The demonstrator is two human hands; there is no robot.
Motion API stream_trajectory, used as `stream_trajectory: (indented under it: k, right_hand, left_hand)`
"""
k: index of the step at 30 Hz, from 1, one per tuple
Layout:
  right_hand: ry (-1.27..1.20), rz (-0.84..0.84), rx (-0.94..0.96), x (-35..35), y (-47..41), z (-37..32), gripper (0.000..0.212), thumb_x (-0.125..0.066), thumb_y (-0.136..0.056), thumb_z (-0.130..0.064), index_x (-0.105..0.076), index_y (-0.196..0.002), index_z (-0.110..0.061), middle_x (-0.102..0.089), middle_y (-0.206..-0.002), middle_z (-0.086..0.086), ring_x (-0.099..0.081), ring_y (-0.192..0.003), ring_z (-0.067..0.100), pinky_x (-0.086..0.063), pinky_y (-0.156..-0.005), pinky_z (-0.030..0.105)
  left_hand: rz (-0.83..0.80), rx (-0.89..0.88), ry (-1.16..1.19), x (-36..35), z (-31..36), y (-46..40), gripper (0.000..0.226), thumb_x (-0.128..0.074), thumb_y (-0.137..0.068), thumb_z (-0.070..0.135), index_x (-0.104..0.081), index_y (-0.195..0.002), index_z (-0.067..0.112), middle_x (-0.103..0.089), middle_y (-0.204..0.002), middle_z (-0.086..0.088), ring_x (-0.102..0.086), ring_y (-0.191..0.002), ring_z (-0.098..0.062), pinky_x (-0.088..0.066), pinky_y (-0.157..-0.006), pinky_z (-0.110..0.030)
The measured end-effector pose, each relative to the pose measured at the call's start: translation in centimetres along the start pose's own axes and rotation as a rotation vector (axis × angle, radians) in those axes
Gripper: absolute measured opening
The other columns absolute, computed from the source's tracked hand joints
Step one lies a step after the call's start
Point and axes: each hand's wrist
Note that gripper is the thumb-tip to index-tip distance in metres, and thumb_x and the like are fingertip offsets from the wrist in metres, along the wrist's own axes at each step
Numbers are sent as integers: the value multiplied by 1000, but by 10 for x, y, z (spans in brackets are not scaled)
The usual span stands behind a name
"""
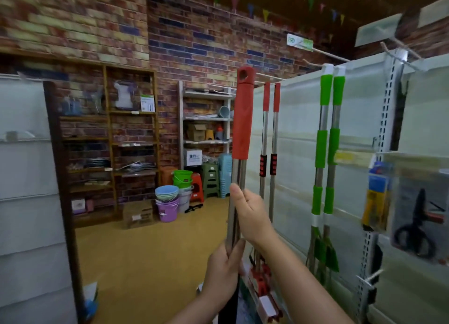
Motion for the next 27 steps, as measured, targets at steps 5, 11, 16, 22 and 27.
stream_trajectory:
  k: [5, 11, 16, 22, 27]
  right_hand:
    - [-31, 45, 4, -24, -92, 50, 45, -43, -92, -44, -35, -55, -20, -32, -53, -5, -33, -50, 10, -27, -53, 29]
    - [-4, 78, -3, -39, -186, 108, 49, -40, -90, -54, -36, -55, -19, -34, -51, -5, -34, -48, 11, -29, -54, 33]
    - [54, 143, 5, -47, -268, 154, 53, -42, -85, -61, -34, -53, -19, -32, -51, -4, -34, -50, 14, -29, -56, 35]
    - [161, 197, -11, -52, -361, 199, 54, -41, -87, -59, -34, -51, -20, -33, -49, -4, -33, -48, 15, -28, -53, 31]
    - [285, 238, -31, -44, -429, 230, 55, -36, -86, -64, -35, -53, -20, -35, -51, -4, -34, -49, 15, -31, -55, 33]
  left_hand:
    - [-4, 21, 23, 3, -21, -104, 47, -44, -74, 58, -47, -60, 13, -48, -41, 1, -49, -41, -12, -42, -53, -26]
    - [-90, 16, -44, 3, -47, -214, 58, -37, -65, 67, -48, -37, 18, -50, -35, 3, -51, -38, -11, -42, -54, -25]
    - [-143, 3, -21, -3, -67, -306, 64, -36, -75, 63, -49, -29, 21, -50, -33, 2, -52, -37, -9, -41, -50, -20]
    - [-226, 99, 22, -12, -84, -418, 71, -34, -87, 59, -49, -36, 11, -52, -35, -1, -54, -37, -12, -50, -56, -25]
    - [-264, 44, 39, -23, -89, -494, 62, -38, -89, 54, -48, -49, 9, -51, -37, -3, -53, -36, -14, -47, -47, -21]
Point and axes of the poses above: each hand's wrist, its own y-axis away from the middle knuckle, its own x-axis out of the back of the hand, z = x × y
